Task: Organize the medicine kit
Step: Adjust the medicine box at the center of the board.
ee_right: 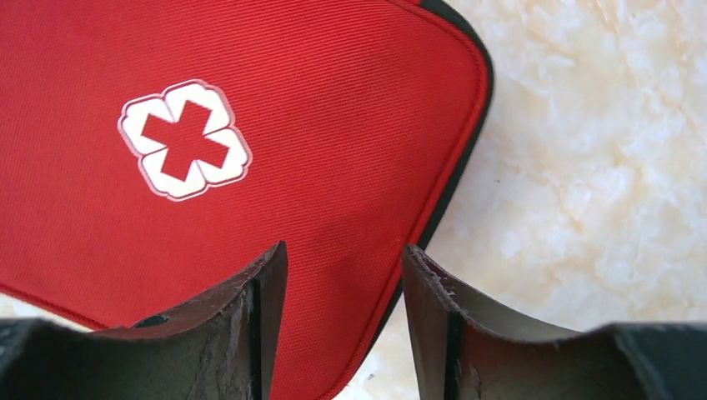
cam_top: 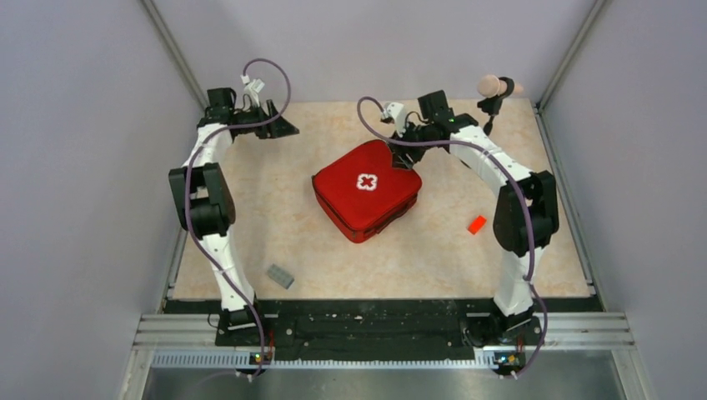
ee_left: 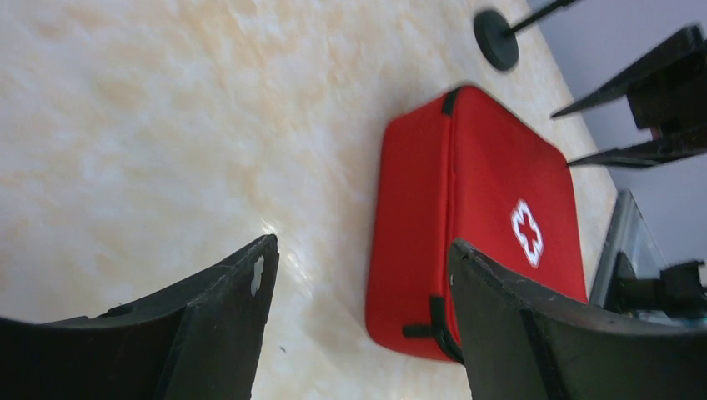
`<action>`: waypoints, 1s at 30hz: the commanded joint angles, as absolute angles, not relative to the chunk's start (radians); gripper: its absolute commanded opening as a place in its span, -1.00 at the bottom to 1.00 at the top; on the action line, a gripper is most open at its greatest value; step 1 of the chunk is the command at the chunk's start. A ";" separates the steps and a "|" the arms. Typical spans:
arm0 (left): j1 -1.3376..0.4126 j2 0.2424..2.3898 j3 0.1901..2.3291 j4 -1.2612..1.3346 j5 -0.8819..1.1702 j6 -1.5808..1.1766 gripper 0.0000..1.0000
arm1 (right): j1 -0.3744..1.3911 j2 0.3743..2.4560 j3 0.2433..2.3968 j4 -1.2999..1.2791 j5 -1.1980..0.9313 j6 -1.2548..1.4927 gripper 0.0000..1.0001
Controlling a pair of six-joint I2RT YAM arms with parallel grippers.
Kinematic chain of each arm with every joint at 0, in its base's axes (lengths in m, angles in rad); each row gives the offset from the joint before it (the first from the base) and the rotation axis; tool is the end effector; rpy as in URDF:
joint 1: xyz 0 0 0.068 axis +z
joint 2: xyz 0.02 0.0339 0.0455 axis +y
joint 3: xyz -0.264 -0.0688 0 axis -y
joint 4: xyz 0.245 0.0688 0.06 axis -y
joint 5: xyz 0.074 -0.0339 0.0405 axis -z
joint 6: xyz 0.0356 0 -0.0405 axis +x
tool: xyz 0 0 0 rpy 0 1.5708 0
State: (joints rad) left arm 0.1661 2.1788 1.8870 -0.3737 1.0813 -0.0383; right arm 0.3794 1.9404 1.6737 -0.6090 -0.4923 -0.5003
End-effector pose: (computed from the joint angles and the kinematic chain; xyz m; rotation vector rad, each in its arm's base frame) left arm 0.4925 0.0507 0.2611 0.3668 1.9949 -1.1060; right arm 0.3978 0.1767 0.2721 -1.2040 2.0520 0.5423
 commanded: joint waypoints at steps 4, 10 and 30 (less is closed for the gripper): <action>0.051 2.001 1.540 -0.242 1.086 -0.102 0.49 | 0.433 1.970 1.686 -0.784 -0.507 -0.676 -0.06; -0.029 1.921 1.412 -0.267 1.122 0.026 0.34 | 0.438 2.172 1.843 -0.727 -0.482 -0.630 -0.16; 0.039 2.018 1.739 -1.227 1.001 1.275 0.61 | 0.442 2.292 2.024 -0.717 -0.495 -0.622 -0.13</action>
